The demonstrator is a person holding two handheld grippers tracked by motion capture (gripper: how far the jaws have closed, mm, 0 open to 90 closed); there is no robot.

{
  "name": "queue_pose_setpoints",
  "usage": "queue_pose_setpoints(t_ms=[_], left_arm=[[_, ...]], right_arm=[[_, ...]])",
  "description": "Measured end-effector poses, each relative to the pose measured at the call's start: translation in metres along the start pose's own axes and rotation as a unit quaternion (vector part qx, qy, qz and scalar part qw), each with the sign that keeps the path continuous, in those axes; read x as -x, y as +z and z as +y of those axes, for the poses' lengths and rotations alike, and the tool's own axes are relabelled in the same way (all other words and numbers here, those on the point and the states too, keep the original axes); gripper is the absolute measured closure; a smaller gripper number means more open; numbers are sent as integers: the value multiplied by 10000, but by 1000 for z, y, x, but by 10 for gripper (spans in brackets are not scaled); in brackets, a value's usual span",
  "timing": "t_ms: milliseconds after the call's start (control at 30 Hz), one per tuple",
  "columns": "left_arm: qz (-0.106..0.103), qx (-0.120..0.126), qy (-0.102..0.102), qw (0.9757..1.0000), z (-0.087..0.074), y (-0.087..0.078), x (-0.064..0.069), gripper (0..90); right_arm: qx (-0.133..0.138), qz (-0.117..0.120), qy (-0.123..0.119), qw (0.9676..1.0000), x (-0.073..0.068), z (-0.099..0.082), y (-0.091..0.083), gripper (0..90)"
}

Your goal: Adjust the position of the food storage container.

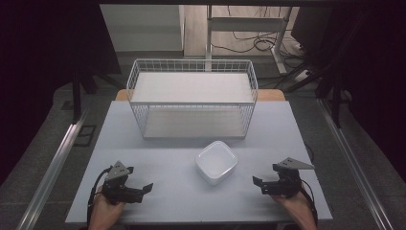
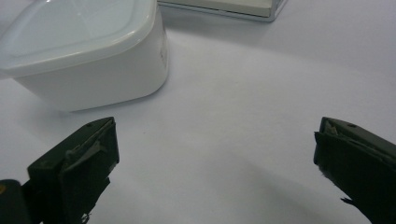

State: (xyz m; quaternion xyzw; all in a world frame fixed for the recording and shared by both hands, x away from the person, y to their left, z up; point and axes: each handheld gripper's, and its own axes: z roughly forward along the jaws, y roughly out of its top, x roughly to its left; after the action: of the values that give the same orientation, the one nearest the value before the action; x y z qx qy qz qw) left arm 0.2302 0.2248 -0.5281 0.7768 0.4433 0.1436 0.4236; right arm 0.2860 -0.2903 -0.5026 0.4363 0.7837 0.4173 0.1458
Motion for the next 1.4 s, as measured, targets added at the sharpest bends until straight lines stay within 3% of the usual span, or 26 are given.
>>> queue_pose_setpoints(t_ms=[233, 367, 633, 767, 933, 1167, 1400], left_arm=[[28, -105, 78, 9999, 2, 2, 5, 9], [30, -336, 251, 9991, 4, 8, 13, 24], [10, -383, 376, 9986, 6, 12, 20, 21], [-8, -393, 352, 9986, 7, 14, 22, 20], [5, -382, 387, 9985, 8, 16, 23, 21], [81, -453, 476, 9978, 8, 18, 25, 23], [119, -465, 431, 9979, 8, 18, 24, 27]], right_arm=[[-212, -3, 74, 9997, 2, 0, 2, 18], [-281, -12, -37, 9996, -3, 3, 5, 74], [-245, 17, -205, 9995, -8, 14, 9, 197], [-254, 139, -182, 9994, -10, 25, 12, 330], [-311, 337, -317, 9984, -14, 41, 17, 572], [-490, 389, -549, 9965, -15, 62, 42, 866], [-626, 442, -633, 9950, -16, 71, 72, 893]])
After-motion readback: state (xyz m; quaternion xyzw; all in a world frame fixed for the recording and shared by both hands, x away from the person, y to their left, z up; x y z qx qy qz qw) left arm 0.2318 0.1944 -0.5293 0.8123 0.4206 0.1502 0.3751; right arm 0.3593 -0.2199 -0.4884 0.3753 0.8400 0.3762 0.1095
